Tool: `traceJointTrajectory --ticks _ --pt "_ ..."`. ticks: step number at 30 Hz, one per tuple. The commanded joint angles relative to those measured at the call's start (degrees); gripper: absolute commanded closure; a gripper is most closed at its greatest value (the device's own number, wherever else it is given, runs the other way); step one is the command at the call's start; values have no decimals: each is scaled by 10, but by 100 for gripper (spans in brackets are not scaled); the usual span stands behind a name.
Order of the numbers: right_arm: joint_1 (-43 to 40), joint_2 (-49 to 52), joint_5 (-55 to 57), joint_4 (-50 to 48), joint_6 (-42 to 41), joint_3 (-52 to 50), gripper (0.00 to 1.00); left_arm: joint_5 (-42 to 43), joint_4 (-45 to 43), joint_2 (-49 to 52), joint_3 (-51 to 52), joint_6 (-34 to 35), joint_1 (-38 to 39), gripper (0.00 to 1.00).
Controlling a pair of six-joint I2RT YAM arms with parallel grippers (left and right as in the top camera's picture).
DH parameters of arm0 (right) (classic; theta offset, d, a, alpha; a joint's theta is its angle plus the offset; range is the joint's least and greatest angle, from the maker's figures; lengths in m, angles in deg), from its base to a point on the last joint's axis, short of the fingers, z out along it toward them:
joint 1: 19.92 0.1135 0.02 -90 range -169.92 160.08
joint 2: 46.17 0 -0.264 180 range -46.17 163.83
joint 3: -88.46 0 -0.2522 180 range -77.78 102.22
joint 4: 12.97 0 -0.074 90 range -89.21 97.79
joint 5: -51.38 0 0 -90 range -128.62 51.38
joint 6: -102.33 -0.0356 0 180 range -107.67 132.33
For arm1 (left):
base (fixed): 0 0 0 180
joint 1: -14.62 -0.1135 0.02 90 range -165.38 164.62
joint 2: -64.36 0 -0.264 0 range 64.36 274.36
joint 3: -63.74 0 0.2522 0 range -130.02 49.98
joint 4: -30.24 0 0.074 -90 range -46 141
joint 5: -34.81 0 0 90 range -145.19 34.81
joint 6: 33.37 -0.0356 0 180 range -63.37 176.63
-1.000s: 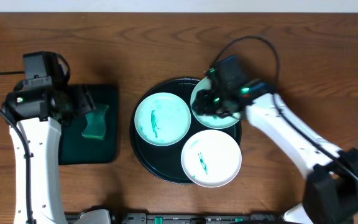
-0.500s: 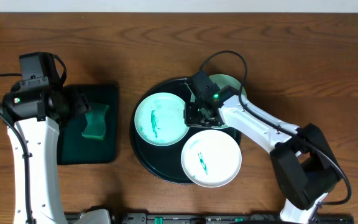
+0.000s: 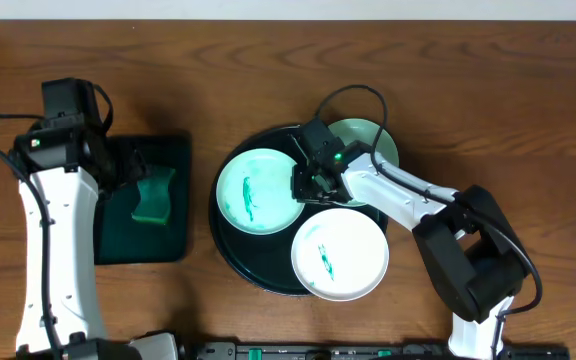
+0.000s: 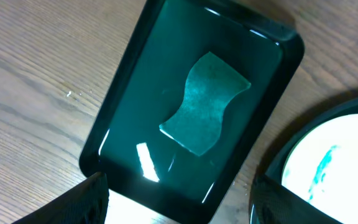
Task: Clean dirty plates on tray and stack at the side
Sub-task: 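Move right gripper to the top-right plate and grip its rim, then lower left gripper into the black tray and grasp the green sponge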
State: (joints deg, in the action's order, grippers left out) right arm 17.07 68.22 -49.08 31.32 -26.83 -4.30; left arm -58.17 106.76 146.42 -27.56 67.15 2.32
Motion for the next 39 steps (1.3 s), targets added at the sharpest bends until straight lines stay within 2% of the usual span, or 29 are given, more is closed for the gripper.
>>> traceJointTrajectory --ticks 1,5,11,13,16,21,30,35,39 --pt "10 11 16 -8 7 11 82 -7 3 20 -3 5 -3 26" --pt "11 18 17 -10 11 11 99 -7 10 47 -3 0 -3 26" --pt "11 23 16 -16 30 11 99 -4 13 101 -3 -18 -3 27" --pt "11 23 9 -22 49 11 99 1 13 128 -3 -31 -3 28" --pt "11 23 -10 -29 84 11 99 6 13 154 -3 -58 -3 36" --pt "11 23 -31 -39 147 17 99 6 6 183 -3 -71 -3 36" --pt "11 23 -31 -43 161 17 99 14 -14 209 -3 -110 -3 40" --pt "11 23 -31 -44 161 17 99 80 -45 244 -3 -142 -3 43" --pt "9 23 -31 -43 161 17 99 86 -64 266 -3 -142 -3 47"
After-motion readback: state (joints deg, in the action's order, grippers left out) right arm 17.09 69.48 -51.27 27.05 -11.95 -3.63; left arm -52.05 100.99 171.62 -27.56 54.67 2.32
